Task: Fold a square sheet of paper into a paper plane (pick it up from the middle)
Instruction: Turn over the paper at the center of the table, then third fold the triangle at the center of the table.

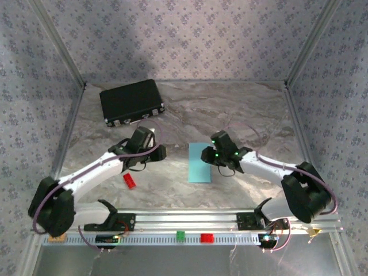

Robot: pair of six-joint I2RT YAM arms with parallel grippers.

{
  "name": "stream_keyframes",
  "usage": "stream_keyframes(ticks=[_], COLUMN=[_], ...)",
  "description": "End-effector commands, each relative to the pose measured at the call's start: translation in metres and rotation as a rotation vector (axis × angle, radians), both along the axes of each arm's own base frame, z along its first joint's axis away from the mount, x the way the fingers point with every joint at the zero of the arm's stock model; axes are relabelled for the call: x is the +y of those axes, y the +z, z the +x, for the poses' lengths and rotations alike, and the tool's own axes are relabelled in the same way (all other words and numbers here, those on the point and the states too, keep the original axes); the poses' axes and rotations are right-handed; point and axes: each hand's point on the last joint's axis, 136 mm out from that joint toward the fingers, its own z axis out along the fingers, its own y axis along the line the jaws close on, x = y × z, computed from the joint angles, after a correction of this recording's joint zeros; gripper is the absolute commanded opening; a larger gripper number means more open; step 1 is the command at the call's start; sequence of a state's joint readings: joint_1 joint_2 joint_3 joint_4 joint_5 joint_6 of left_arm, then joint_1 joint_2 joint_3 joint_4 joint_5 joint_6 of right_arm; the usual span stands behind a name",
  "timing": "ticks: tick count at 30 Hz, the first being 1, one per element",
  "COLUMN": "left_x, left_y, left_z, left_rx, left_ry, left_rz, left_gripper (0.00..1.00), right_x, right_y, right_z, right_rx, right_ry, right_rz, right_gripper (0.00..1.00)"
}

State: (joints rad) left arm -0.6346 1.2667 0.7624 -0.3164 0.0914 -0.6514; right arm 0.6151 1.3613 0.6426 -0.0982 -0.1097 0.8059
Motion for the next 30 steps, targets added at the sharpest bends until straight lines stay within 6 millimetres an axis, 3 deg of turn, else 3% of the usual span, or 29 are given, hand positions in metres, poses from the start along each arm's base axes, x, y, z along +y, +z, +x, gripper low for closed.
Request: stream_keyframes(ticks=[1,8,12,20,30], left_x=[-0.050,-0.103,-0.117,-0.117,-0.120], left_y=[0.011,-0.014,-0.025,-0.037,-0.046], left_z=[-0.005,-0.017,-0.019,-0.020,-0.017], left_rx=[0.077,0.223,0.275,0.315,0.357], left_ry=[-0.186,-0.323,-0.335,-0.310,-0.303], left_rz=[-0.155,-0.189,-0.220,-0.221,-0.240], left_gripper=[0.44,0.43,0.43,0.42,0.43], right_x=[-0.006,-0.012,-0.003,0.008,-0.013], right_y=[0.004,-0.003,-0.005,-0.022,-0.064], right_z=[-0.004,-0.012,-0.010,-0.005,-0.027], right_rx=[0.017,0.049,0.061,0.120,0.224], right_ry=[-0.031,-0.015,0.006,0.031,-0.024], right_rz=[0.140,0.211,0.253,0.268,0.242], right_gripper=[0.25,0.15,0.10,0.08,0.08])
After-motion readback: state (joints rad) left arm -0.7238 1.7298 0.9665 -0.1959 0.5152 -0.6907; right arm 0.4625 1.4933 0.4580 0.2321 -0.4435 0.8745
